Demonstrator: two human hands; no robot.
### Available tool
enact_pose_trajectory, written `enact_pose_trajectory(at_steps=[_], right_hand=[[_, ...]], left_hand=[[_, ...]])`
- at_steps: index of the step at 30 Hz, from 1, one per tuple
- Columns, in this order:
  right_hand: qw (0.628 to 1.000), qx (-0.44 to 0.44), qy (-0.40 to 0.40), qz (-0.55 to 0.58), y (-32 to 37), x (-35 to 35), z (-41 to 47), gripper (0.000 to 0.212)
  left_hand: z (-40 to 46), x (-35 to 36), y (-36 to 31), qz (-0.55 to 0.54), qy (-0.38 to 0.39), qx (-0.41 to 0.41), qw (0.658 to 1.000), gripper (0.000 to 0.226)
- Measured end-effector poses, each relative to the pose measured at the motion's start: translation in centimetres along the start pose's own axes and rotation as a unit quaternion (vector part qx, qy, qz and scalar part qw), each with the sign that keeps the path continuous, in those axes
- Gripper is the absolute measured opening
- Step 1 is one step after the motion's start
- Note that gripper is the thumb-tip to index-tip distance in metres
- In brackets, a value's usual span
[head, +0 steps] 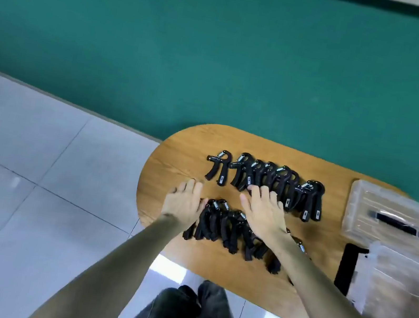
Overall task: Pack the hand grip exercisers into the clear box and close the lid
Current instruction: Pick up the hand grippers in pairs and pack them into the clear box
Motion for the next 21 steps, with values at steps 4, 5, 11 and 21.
enact_pose_trajectory(at_steps=[4,5,11,21], right_hand=[[1.0,0.003,0.027,0.008,0.5,3.2,2.6,0.055],[0.999,0.001,0.036,0.011,0.7,4.1,3.3,0.055],[0.999,-0.013,0.035,0.017,2.0,8.3,8.8,0.053],[0.999,-0.029,-0.007,0.021,3.9,15.3,16.6,0.052]], left_hand=[[1.4,3.2,1.5,0.018,0.011,-0.017,1.0,0.058],[1.9,4.2,2.0,0.02,0.017,-0.02,0.999,0.06],[5.1,9.9,4.2,0.01,0.037,-0.028,0.999,0.066],[7.2,20.2,6.5,-0.065,0.071,-0.045,0.994,0.074]])
Point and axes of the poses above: each hand's wrist, its own z-axis towards the middle knuckle, its own x-axis out of the palm, y = z × x, the point moved 3 cm from there along z, towards the middle knuckle, and after that the axes turned 5 degrees about -x, right-handed, at the moved point
